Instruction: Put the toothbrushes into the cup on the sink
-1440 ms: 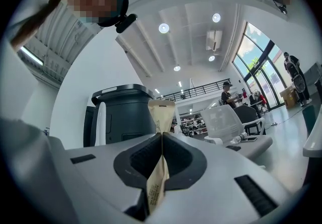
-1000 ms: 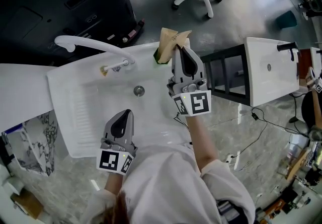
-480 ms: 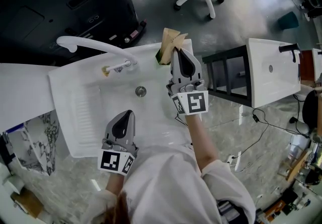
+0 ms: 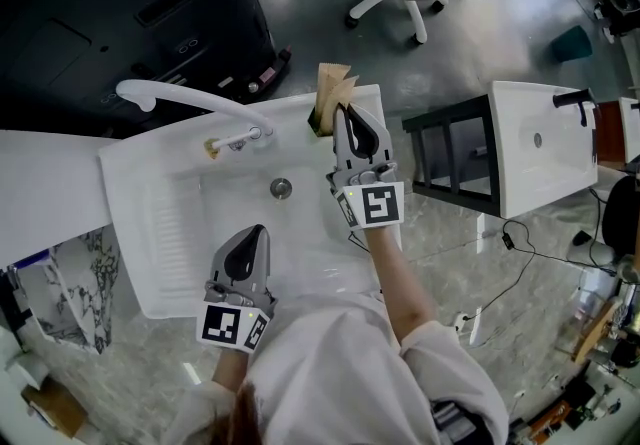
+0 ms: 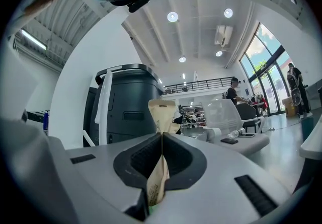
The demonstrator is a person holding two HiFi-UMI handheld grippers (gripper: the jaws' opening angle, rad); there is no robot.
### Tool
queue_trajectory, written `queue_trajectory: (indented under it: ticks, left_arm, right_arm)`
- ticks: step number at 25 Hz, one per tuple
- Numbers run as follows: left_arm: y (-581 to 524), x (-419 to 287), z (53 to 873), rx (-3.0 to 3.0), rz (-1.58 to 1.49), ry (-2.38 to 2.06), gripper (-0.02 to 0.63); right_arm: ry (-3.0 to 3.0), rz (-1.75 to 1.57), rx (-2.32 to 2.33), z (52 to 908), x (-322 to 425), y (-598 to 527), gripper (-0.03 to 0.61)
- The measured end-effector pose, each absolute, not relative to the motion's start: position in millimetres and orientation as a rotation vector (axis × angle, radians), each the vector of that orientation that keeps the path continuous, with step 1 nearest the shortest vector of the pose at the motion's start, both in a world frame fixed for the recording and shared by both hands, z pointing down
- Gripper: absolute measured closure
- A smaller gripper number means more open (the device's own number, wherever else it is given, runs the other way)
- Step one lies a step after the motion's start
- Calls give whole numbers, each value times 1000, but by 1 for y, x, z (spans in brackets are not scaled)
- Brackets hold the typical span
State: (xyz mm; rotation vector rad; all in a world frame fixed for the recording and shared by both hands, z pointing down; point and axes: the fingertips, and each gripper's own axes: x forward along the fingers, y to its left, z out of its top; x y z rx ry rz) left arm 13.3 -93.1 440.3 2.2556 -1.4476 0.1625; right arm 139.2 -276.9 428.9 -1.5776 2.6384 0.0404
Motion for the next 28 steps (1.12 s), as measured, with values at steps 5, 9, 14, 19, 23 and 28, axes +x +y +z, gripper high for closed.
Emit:
queue_trajectory:
  ticks: [5,9,14,19,23,28]
  left_arm:
    - [-93,13,439,2260,156,-1447,601]
    - [-93,13,439,2258,156,-1449,600]
    - [-92,13,439,2256,156,-1452,600]
    - [-91,12,438,2256,153,-1457,601]
    - [-91,12,438,2255,152,-1458,601]
    - [-91,14,438,2260,148,-1450,601]
  right_arm:
    - [2672,67,-1582,436,134,-276,561]
    - [2697,68,-1587,444,133,-276,561]
    - [2739,75,-1574,453,127,-273,561]
    - [2783,38,-1574,470,125,-265,561]
    - [2787,29,-1571,472,125,-264,561]
    - [2776,8,-1577,473,127,-264,561]
